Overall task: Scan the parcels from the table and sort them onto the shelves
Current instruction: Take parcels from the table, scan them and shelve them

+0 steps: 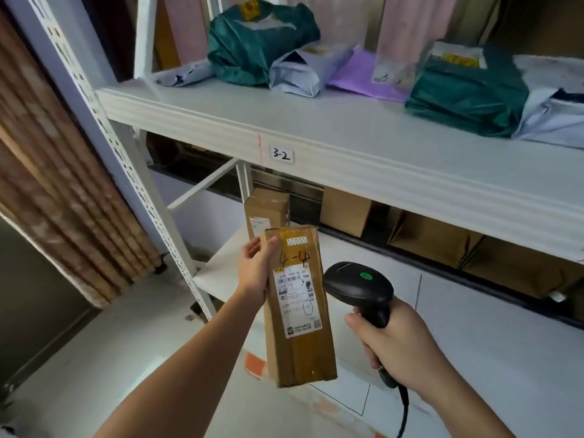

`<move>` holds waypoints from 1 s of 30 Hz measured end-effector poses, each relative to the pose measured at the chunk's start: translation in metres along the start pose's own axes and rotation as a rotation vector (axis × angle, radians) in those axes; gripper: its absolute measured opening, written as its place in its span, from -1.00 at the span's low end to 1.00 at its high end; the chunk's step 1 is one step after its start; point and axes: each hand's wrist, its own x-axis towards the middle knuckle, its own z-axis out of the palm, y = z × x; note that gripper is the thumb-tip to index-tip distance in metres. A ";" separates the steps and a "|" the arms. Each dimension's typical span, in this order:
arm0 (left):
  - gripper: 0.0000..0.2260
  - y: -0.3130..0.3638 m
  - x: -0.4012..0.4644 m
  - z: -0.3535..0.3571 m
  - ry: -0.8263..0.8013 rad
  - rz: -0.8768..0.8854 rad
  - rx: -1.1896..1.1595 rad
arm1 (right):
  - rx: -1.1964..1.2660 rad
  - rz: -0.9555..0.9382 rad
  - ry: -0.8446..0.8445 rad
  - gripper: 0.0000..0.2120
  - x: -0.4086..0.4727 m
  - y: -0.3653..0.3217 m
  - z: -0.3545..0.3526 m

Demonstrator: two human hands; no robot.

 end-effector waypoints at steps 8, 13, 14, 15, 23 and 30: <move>-0.54 -0.011 0.103 0.010 -0.098 -0.188 0.074 | 0.002 0.048 0.117 -0.90 0.052 -0.010 0.013; -0.35 -0.026 0.154 0.008 -0.123 -0.277 0.172 | 0.025 0.108 0.168 -0.90 0.071 -0.020 0.038; -0.40 -0.028 0.161 0.008 -0.127 -0.289 0.196 | 0.033 0.126 0.178 -0.90 0.074 -0.022 0.044; -0.44 -0.031 0.170 0.007 -0.131 -0.295 0.223 | 0.047 0.145 0.189 -0.91 0.077 -0.024 0.050; -0.37 -0.058 0.219 -0.006 -0.195 -0.369 0.352 | 0.135 0.250 0.273 -0.87 0.095 -0.031 0.100; -0.56 -0.070 0.241 -0.013 -0.246 -0.415 0.330 | 0.107 0.294 0.327 -0.85 0.104 -0.023 0.132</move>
